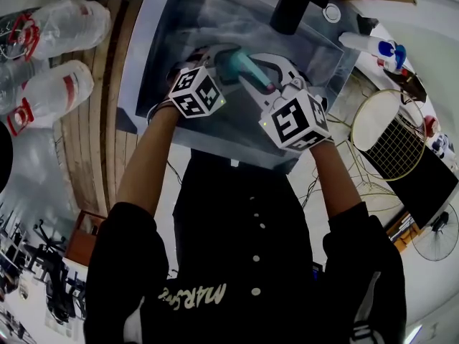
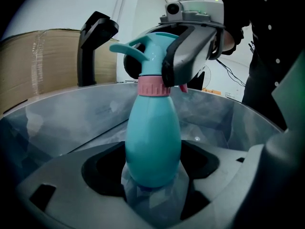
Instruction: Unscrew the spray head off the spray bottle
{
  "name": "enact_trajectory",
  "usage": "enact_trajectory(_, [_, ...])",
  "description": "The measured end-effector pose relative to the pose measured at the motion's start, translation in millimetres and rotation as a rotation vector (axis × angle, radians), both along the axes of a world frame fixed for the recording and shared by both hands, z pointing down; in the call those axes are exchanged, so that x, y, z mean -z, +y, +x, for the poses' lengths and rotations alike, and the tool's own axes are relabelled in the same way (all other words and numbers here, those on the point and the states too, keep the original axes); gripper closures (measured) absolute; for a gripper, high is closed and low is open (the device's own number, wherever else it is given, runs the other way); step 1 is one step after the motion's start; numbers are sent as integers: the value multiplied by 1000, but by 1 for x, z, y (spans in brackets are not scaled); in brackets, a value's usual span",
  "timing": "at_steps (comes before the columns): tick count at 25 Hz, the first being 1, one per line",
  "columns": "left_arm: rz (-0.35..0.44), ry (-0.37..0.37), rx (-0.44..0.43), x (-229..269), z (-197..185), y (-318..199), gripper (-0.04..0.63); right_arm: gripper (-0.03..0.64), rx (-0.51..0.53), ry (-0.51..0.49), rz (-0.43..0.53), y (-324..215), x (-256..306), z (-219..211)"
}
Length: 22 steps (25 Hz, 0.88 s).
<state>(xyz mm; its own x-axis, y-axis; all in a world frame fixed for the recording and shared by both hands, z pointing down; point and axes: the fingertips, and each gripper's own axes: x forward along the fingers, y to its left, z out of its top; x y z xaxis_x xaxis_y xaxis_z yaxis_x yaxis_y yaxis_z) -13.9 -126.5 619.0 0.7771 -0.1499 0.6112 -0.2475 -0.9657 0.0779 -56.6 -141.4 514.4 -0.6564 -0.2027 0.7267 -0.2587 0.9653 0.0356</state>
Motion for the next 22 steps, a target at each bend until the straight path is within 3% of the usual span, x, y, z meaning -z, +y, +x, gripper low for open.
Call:
enact_trajectory(3, [38, -16, -66, 0, 3, 4, 221, 482, 283, -2, 32, 16, 2, 0])
enact_trajectory(5, [50, -25, -111, 0, 3, 7, 221, 482, 413, -1, 44, 22, 2, -1])
enact_trajectory(9, [23, -16, -142, -1, 4, 7, 221, 479, 449, 10, 27, 21, 1, -1])
enact_trajectory(12, [19, -8, -140, -1, 4, 7, 221, 460, 394, 5, 16, 17, -1, -1])
enact_trajectory(14, [18, -6, -135, -1, 4, 7, 221, 344, 328, -17, 18, 12, 4, 2])
enact_trajectory(16, [17, -5, -131, -1, 4, 7, 221, 335, 228, -53, 30, 4, 18, 12])
enact_trajectory(19, [17, -4, -122, -1, 5, 7, 221, 327, 27, -102, 51, -6, 48, 37])
enact_trajectory(22, [16, -4, -103, -1, 5, 6, 221, 331, -281, -316, 55, -5, 88, 42])
